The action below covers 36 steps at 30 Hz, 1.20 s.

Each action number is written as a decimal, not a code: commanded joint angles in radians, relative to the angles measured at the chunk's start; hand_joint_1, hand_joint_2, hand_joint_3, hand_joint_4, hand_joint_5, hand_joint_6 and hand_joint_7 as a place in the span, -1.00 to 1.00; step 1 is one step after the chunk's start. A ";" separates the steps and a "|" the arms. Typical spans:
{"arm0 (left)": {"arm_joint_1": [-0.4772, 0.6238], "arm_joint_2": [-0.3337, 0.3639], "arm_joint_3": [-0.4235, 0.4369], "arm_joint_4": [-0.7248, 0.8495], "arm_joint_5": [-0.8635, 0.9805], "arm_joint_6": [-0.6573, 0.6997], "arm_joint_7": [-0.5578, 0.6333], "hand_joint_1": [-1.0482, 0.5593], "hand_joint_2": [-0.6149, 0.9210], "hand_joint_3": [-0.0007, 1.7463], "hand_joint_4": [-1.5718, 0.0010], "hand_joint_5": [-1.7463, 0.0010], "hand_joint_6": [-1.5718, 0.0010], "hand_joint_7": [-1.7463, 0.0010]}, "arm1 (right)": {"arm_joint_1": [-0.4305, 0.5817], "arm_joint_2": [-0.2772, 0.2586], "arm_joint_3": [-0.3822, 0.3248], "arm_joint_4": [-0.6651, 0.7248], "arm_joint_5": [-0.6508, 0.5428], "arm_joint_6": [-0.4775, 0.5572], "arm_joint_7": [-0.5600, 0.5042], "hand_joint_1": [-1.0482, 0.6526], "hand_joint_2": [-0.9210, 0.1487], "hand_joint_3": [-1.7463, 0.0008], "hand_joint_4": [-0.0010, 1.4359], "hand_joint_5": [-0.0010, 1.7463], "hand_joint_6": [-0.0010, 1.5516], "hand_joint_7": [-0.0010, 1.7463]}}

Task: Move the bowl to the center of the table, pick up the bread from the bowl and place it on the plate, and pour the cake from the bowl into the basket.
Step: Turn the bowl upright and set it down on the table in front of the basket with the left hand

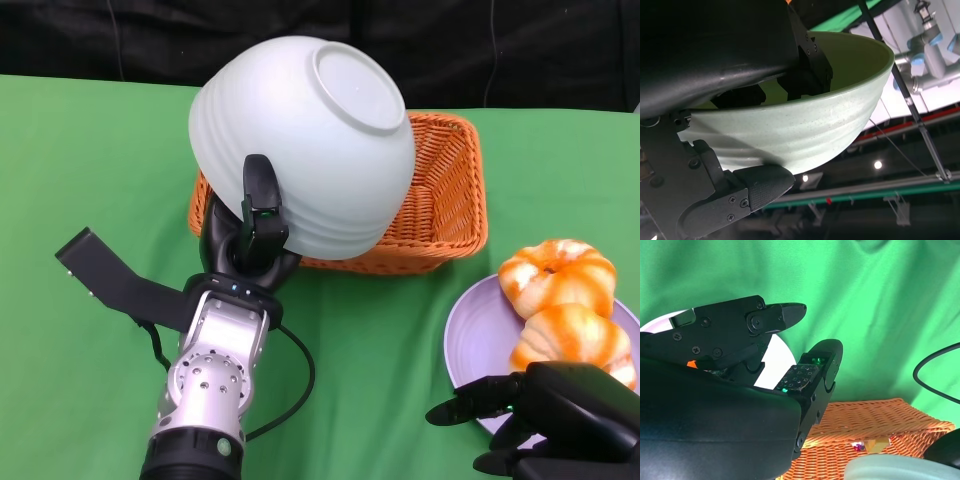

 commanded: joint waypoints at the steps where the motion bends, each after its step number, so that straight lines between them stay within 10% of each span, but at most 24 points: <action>1: -0.070 -0.095 0.018 0.011 -0.027 0.017 -0.068 -0.11 0.21 0.85 -0.39 -1.00 -0.10 -1.00 | 0.007 -0.018 -0.010 0.005 0.005 -0.010 0.002 -0.16 -1.00 0.84 0.37 -0.85 0.03 -0.99; 15: -0.062 -0.076 0.032 0.021 -0.008 0.051 -0.120 -0.12 0.24 0.81 -0.41 -1.00 -0.13 -1.00 | -0.005 -0.022 -0.004 0.014 -0.004 -0.007 0.012 -0.17 -1.00 0.84 0.39 -0.84 0.05 -0.99; 36: 0.150 0.005 -0.115 -0.400 0.223 0.065 -0.092 0.02 0.25 0.86 -0.33 -1.00 -0.11 -1.00 | -0.008 -0.044 -0.022 0.024 0.004 -0.010 0.029 -0.18 -1.00 0.83 0.37 -0.86 0.07 -0.98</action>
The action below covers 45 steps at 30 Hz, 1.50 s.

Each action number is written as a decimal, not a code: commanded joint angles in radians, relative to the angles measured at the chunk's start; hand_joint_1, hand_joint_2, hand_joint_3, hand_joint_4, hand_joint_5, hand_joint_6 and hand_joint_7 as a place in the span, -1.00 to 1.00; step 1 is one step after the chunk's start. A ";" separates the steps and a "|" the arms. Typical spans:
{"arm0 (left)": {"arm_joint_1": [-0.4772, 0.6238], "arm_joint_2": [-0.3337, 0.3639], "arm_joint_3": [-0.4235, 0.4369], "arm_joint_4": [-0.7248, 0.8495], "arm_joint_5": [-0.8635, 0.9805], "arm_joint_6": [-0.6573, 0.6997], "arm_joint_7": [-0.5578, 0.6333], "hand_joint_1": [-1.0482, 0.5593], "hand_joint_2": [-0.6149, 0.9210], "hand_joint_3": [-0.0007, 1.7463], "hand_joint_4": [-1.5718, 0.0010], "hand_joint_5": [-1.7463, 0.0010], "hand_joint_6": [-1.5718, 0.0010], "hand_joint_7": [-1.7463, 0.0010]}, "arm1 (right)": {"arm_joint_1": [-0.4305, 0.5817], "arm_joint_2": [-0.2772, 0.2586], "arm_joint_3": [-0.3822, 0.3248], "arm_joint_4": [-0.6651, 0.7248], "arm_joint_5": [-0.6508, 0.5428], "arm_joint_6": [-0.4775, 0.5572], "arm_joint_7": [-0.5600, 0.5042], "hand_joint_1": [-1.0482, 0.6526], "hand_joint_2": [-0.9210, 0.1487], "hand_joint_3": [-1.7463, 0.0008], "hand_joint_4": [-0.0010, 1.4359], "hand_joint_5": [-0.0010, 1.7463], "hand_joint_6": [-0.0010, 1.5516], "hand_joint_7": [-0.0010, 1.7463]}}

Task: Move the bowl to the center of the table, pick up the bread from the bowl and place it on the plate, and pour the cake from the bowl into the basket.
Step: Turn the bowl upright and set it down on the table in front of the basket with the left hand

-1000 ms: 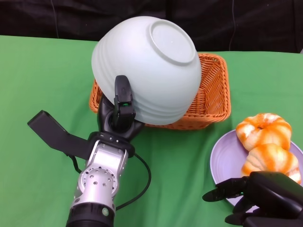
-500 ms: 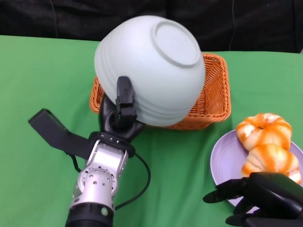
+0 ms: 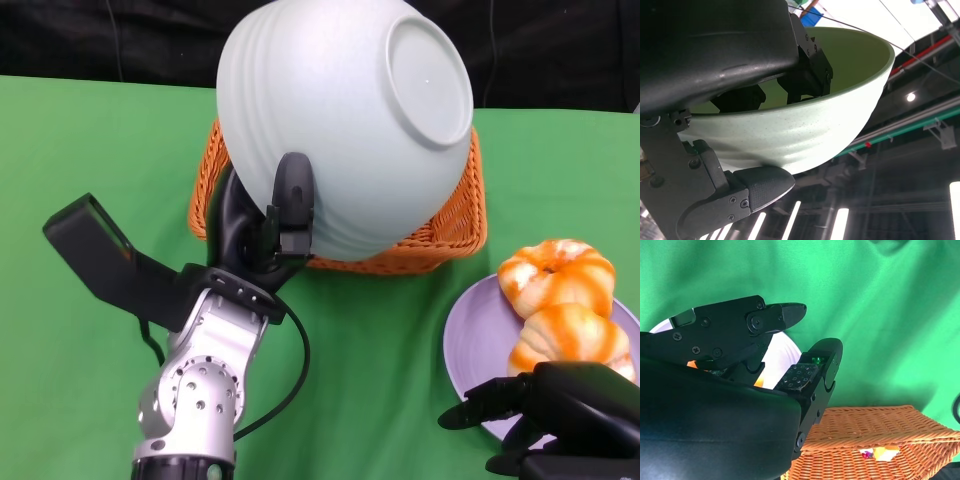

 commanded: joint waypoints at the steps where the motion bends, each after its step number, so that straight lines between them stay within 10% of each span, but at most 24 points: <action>1: 0.039 0.005 -0.017 -0.062 0.045 -0.019 0.010 0.03 0.24 0.86 -0.33 -1.00 -0.11 -1.00 | 0.002 -0.018 -0.010 0.000 0.004 0.001 0.009 -0.19 -1.00 0.83 0.37 -0.86 0.07 -0.98; 25: 0.249 0.407 -0.243 -0.293 0.833 -0.505 0.058 0.09 0.29 0.67 -0.34 -1.00 -0.18 -0.93 | -0.005 -0.017 -0.023 0.007 0.023 -0.001 0.008 -0.23 -1.00 0.77 0.34 -0.88 0.00 -1.00; 34: 0.367 0.576 -0.245 -0.377 1.110 -0.696 0.100 0.04 0.01 1.00 -0.31 -1.00 -0.11 -1.00 | -0.005 -0.023 -0.036 0.021 0.038 -0.022 -0.002 -0.21 -1.00 0.79 0.34 -0.88 -0.04 -1.00; 45: 0.464 0.672 -0.218 -0.405 1.466 -0.878 0.329 0.12 0.13 0.60 -0.28 -1.00 -0.02 -1.00 | -0.006 -0.025 -0.054 0.030 0.044 -0.036 0.001 -0.21 -1.00 0.78 0.33 -0.89 -0.06 -1.00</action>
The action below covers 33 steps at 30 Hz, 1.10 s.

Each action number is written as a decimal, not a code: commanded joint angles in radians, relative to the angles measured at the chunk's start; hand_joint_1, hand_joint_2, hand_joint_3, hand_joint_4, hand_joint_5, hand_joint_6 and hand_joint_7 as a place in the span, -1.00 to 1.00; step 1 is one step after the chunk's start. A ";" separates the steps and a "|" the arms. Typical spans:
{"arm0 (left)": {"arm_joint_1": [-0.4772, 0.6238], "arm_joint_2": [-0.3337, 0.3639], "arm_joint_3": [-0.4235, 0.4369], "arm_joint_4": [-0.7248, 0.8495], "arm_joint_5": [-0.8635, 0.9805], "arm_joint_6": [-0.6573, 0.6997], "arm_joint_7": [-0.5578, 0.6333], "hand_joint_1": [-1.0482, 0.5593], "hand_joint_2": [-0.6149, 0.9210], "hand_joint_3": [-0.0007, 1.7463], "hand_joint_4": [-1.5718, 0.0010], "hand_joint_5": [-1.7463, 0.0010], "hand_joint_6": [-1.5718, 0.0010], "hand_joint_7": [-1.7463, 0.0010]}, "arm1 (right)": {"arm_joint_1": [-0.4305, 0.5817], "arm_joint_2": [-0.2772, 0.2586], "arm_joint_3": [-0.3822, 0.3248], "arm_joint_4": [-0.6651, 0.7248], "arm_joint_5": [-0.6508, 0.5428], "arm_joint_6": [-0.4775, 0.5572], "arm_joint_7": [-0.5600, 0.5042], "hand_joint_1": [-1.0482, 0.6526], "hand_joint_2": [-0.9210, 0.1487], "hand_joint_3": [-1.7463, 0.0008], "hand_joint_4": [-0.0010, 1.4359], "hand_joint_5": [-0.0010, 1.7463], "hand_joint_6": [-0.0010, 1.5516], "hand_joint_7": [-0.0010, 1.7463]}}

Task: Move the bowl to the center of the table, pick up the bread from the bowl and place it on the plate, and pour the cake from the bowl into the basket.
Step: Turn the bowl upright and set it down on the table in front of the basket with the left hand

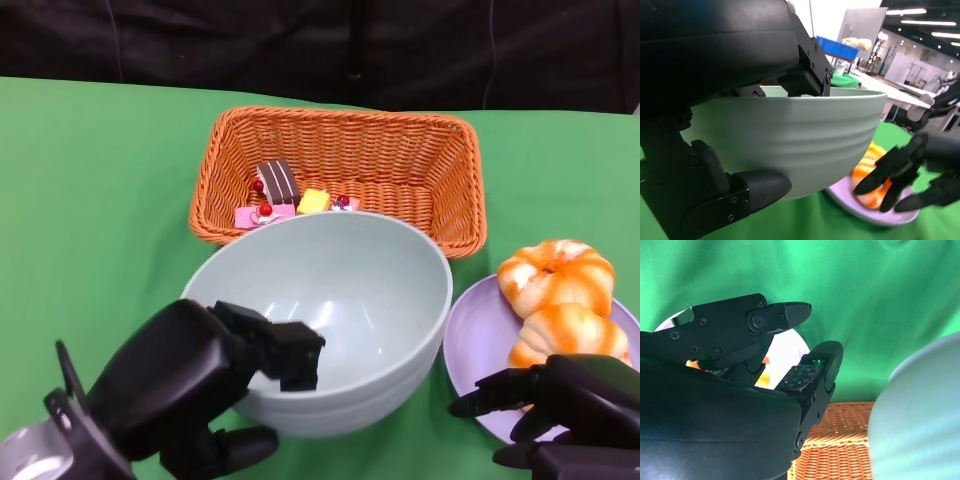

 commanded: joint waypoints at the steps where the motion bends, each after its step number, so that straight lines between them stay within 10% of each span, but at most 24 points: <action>1: 0.006 0.025 0.012 0.002 0.082 -0.050 0.094 0.12 0.14 0.57 -0.28 -1.00 -0.01 -1.00 | -0.001 -0.016 -0.014 0.008 0.019 -0.015 -0.002 -0.20 -1.00 0.78 0.33 -0.89 -0.06 -1.00; 11: 0.020 0.066 -0.037 0.061 0.487 0.004 0.428 0.03 0.26 0.35 -0.29 -1.00 0.00 -1.00 | 0.002 -0.011 -0.015 0.009 0.018 -0.015 -0.006 -0.18 -1.00 0.79 0.32 -0.89 -0.05 -1.00; 22: -0.011 0.116 -0.161 0.136 0.618 0.164 0.492 -0.02 0.27 0.25 -0.33 -1.00 -0.05 -0.87 | 0.000 -0.016 -0.019 0.006 0.016 -0.010 0.000 -0.18 -1.00 0.77 0.31 -0.90 -0.06 -1.00; 26: -0.008 0.117 -0.198 0.132 0.587 0.238 0.358 -0.08 0.53 -0.09 -0.24 -1.00 -0.11 -0.49 | -0.006 -0.016 -0.020 0.016 0.018 -0.020 -0.007 -0.18 -1.00 0.76 0.31 -0.90 -0.07 -1.00; 29: 0.029 0.101 -0.219 0.056 0.520 0.329 0.144 -0.10 0.92 -0.74 -0.05 -0.34 -0.14 0.43 | -0.001 -0.016 -0.027 0.019 0.022 -0.028 -0.015 -0.18 -1.00 0.77 0.32 -0.89 -0.06 -0.99; 33: 0.055 0.102 -0.224 -0.059 0.420 0.412 -0.070 -0.29 1.00 -0.82 0.34 0.29 0.22 0.94 | -0.004 -0.018 -0.030 0.010 0.025 -0.017 -0.004 -0.18 -1.00 0.75 0.27 -0.92 -0.11 -1.00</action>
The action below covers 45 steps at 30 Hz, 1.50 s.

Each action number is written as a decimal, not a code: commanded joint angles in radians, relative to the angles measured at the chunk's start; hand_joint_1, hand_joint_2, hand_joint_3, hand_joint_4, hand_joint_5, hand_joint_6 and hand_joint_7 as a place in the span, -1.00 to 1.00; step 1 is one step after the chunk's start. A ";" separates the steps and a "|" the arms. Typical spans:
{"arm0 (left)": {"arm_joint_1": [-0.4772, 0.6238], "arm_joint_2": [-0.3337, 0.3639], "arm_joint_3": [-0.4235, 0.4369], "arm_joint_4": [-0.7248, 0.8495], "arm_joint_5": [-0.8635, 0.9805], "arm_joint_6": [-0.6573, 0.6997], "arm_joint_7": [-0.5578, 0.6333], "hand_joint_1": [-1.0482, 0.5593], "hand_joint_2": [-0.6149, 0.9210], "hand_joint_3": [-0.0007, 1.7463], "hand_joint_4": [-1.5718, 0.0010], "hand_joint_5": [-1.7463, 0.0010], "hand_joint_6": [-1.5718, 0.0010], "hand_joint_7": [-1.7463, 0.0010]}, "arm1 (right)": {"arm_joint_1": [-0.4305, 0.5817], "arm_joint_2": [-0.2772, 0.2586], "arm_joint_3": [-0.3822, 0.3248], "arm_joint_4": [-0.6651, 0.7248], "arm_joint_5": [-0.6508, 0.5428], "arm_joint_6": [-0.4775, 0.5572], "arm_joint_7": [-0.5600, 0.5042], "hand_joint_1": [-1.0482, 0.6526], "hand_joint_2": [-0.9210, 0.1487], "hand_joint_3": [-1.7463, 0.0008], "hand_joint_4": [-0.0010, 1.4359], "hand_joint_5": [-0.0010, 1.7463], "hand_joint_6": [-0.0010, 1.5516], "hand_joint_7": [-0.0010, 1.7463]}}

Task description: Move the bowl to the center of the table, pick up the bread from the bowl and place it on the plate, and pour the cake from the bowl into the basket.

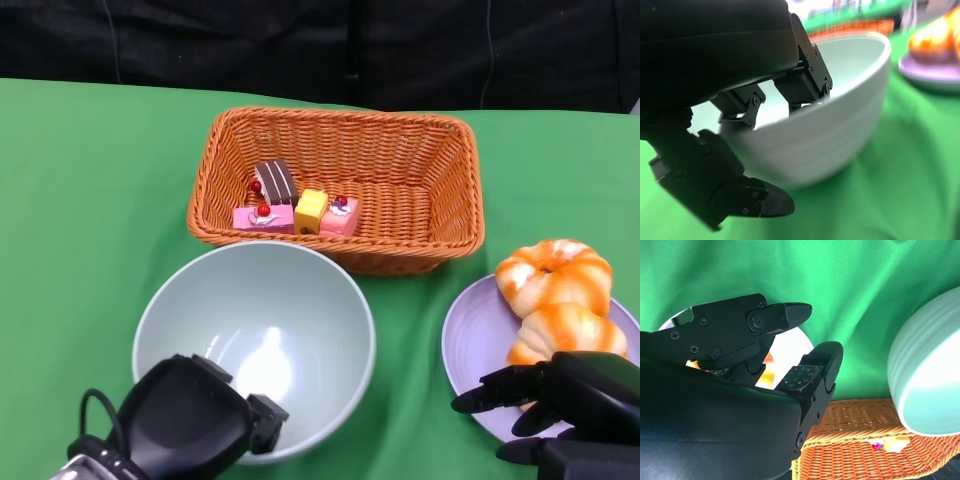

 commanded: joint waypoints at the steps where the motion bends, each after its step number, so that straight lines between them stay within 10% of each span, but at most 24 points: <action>1: 0.032 0.000 0.000 -0.103 -0.078 0.078 -0.160 -0.46 1.00 -0.81 0.53 0.44 0.40 0.98 | -0.001 -0.016 -0.020 -0.010 0.019 -0.003 0.003 -0.17 -1.00 0.75 0.23 -0.94 -0.16 -1.00; 15: 0.183 -0.030 0.110 -0.355 -0.283 0.143 -0.184 -0.69 1.00 -0.77 0.77 0.57 0.52 0.96 | 0.022 0.041 -0.088 0.085 0.203 -0.228 -0.123 -0.20 -1.00 0.75 -0.01 -1.00 -0.34 -1.00; 22: 0.259 -0.121 0.185 -0.305 -0.582 -0.007 -0.010 -0.34 1.00 -0.79 0.50 0.42 0.27 0.88 | 0.020 0.081 -0.108 0.154 0.341 -0.399 -0.146 -0.11 -1.00 0.77 0.10 -0.95 -0.20 -0.94; 26: 0.281 -0.247 0.182 -0.239 -0.821 -0.084 0.057 -0.02 1.00 -0.74 0.24 0.20 0.00 0.77 | 0.007 0.135 -0.113 0.230 0.438 -0.567 -0.161 -0.02 -1.00 0.76 0.32 -0.84 0.03 -0.83; 29: 0.284 -0.282 0.182 -0.222 -0.875 -0.104 0.061 0.03 1.00 -0.72 0.21 0.05 -0.07 0.71 | 0.001 0.148 -0.116 0.254 0.460 -0.605 -0.156 -0.02 -0.99 0.74 0.02 -0.25 0.01 -0.71; 32: 0.293 -0.330 0.173 -0.208 -0.932 -0.118 0.074 0.04 1.00 -0.71 0.21 0.03 -0.07 0.69 | 0.001 0.163 -0.112 0.263 0.492 -0.634 -0.147 -0.02 -0.99 0.74 -0.09 -0.07 -0.01 -0.67; 35: 0.309 -0.416 0.152 -0.190 -1.041 -0.133 0.101 0.12 0.70 -0.08 0.10 -0.39 0.10 0.02 | 0.008 0.188 -0.099 0.262 0.550 -0.668 -0.133 -0.01 -0.51 0.22 -0.01 0.14 -0.08 -0.34; 45: 0.321 -0.506 0.156 -0.140 -1.131 -0.243 0.100 0.28 0.47 0.50 0.02 -0.88 0.11 -0.63 | 0.049 0.235 -0.065 0.206 0.638 -0.684 -0.099 0.07 0.15 -0.57 0.10 0.44 0.05 0.15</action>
